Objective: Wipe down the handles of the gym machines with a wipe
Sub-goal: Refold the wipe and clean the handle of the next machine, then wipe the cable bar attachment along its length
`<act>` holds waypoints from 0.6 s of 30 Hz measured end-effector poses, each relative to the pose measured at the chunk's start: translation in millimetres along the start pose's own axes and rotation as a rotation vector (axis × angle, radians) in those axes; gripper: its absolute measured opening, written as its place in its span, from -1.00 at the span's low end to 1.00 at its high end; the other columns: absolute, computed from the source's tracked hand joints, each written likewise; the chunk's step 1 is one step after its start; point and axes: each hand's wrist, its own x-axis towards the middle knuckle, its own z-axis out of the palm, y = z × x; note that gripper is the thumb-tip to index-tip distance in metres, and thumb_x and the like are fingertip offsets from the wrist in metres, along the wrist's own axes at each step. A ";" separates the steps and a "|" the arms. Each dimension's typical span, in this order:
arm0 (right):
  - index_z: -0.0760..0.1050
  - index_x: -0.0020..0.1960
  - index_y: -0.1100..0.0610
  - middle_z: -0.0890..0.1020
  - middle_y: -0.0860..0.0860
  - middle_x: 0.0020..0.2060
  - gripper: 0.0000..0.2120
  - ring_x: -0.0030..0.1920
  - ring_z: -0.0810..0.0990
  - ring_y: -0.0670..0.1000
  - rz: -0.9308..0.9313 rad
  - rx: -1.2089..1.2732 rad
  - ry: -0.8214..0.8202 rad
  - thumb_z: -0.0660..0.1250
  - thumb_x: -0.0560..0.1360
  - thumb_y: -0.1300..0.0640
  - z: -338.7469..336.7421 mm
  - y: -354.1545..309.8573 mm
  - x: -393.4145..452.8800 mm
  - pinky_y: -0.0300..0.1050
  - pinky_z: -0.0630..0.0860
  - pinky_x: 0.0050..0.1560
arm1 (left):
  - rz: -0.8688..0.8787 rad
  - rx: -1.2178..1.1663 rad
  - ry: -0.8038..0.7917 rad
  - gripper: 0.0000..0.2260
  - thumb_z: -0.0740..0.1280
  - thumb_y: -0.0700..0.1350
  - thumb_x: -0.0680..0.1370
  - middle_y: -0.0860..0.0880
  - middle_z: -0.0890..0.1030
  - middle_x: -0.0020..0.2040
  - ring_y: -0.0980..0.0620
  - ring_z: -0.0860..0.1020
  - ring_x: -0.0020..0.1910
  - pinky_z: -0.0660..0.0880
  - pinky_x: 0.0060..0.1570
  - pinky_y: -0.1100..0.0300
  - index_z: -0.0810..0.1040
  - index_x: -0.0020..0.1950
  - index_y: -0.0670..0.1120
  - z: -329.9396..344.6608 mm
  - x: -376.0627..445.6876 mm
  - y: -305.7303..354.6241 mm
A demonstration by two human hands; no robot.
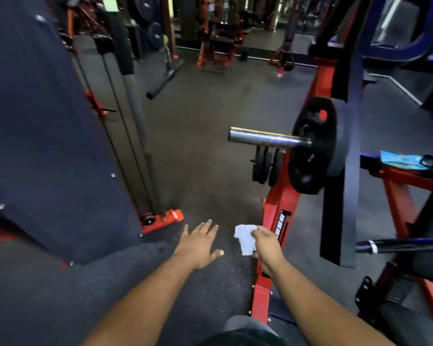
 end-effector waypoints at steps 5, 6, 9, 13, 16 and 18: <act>0.61 0.10 0.19 0.74 0.18 -0.05 -0.87 -0.14 0.71 0.10 -0.008 0.028 -0.257 0.39 0.59 0.18 60.4 -30.7 20.7 -0.05 0.62 -0.18 | -0.120 -0.031 0.052 -0.24 0.16 0.35 0.62 -0.01 -0.03 0.70 0.00 0.00 0.67 -0.06 0.59 -0.25 -0.02 0.69 0.04 -17.6 -4.5 -51.9; 0.62 0.10 0.21 0.74 0.20 -0.05 -0.87 -0.14 0.71 0.10 -0.052 0.007 -0.259 0.42 0.58 0.18 71.7 -35.3 29.0 -0.05 0.62 -0.19 | -0.143 -0.022 0.059 -0.23 0.15 0.36 0.62 -0.01 -0.03 0.70 -0.01 0.00 0.67 -0.06 0.59 -0.25 -0.03 0.69 0.03 -22.1 -2.7 -62.0; 0.65 0.06 0.17 0.75 0.15 -0.08 -0.88 -0.09 0.73 0.12 -0.195 -0.125 -0.264 0.45 0.54 0.18 104.0 -57.6 55.5 0.03 0.63 -0.06 | -0.190 -0.008 0.079 -0.23 0.13 0.37 0.62 0.00 -0.04 0.70 0.00 -0.01 0.67 -0.04 0.59 -0.26 -0.04 0.69 0.03 -41.2 11.0 -91.4; 0.64 -0.01 0.12 0.73 0.00 -0.13 -0.94 -0.14 0.67 -0.08 -0.373 -0.294 -0.267 0.44 0.53 0.22 151.5 -103.8 103.6 -0.20 0.56 -0.09 | -0.223 -0.013 0.135 -0.23 0.15 0.36 0.62 0.01 -0.04 0.70 0.02 -0.03 0.67 -0.04 0.59 -0.24 -0.04 0.70 0.04 -84.2 47.8 -128.6; 0.64 0.00 0.07 0.71 -0.05 -0.07 -0.89 -0.08 0.66 -0.10 -0.472 -0.340 -0.287 0.41 0.53 0.25 186.3 -146.6 146.5 -0.30 0.51 -0.08 | -0.233 0.025 0.208 -0.23 0.16 0.36 0.62 0.00 -0.01 0.70 0.02 -0.02 0.67 -0.03 0.59 -0.24 -0.02 0.70 0.03 -126.4 86.7 -154.3; 0.62 0.01 0.03 0.70 -0.08 -0.04 -0.84 -0.04 0.65 -0.11 -0.495 -0.322 -0.288 0.39 0.53 0.26 209.3 -181.9 176.6 -0.33 0.49 -0.07 | -0.252 0.046 0.258 -0.23 0.16 0.36 0.62 0.00 0.00 0.70 0.02 -0.01 0.67 -0.01 0.59 -0.23 -0.01 0.70 0.03 -159.0 117.4 -172.0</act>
